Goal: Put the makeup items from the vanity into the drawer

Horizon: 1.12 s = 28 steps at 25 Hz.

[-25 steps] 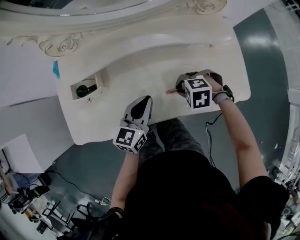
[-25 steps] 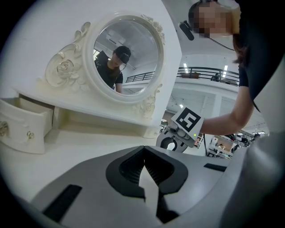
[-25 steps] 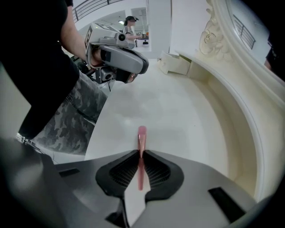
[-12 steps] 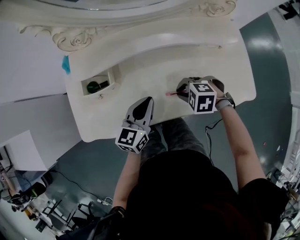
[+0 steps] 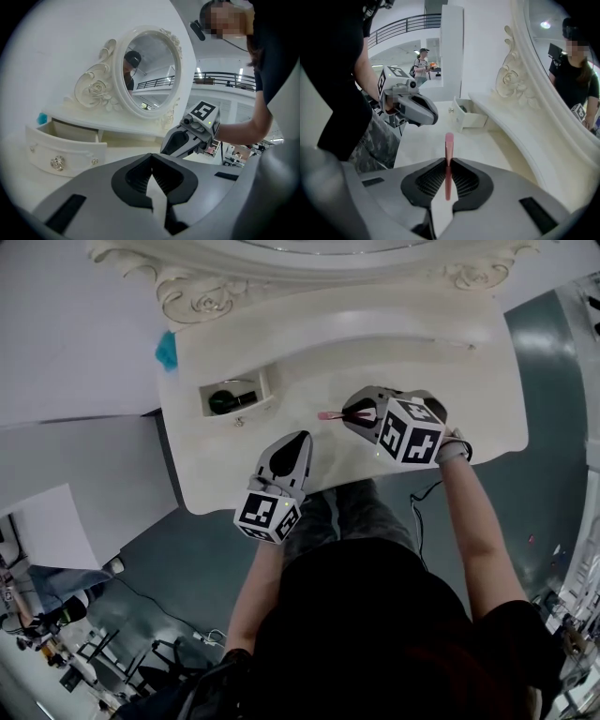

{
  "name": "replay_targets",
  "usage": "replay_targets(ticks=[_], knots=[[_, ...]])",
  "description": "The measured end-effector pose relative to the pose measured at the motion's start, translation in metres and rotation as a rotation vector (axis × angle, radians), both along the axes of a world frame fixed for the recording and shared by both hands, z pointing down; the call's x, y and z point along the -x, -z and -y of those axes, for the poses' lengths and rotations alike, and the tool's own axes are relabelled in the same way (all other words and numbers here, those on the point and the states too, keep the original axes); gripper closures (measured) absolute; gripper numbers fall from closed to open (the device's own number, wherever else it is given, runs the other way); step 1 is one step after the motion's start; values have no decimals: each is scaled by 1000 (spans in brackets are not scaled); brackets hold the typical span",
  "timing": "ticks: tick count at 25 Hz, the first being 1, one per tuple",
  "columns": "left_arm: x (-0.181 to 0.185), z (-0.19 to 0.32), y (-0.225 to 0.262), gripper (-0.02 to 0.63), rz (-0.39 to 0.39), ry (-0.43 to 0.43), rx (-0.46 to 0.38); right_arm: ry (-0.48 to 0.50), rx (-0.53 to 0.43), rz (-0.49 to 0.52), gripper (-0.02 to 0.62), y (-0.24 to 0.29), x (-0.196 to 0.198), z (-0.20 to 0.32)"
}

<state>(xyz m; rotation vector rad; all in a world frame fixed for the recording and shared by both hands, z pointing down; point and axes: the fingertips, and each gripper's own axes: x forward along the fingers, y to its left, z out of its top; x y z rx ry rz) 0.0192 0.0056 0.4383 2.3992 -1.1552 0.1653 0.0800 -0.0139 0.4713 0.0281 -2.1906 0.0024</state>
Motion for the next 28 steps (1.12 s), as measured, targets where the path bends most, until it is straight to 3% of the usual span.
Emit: replay_targets(ticks=[6, 16, 22, 28], knots=[[40, 6, 3, 594, 0, 22, -8, -10, -20, 97, 538, 28, 58, 15], [106, 23, 11, 594, -2, 67, -30, 29, -92, 140, 538, 49, 145, 34], [141, 31, 9, 594, -8, 91, -29, 63, -123, 116, 537, 44, 182, 45], [166, 38, 6, 594, -15, 101, -26, 114, -172, 32, 537, 28, 202, 57]])
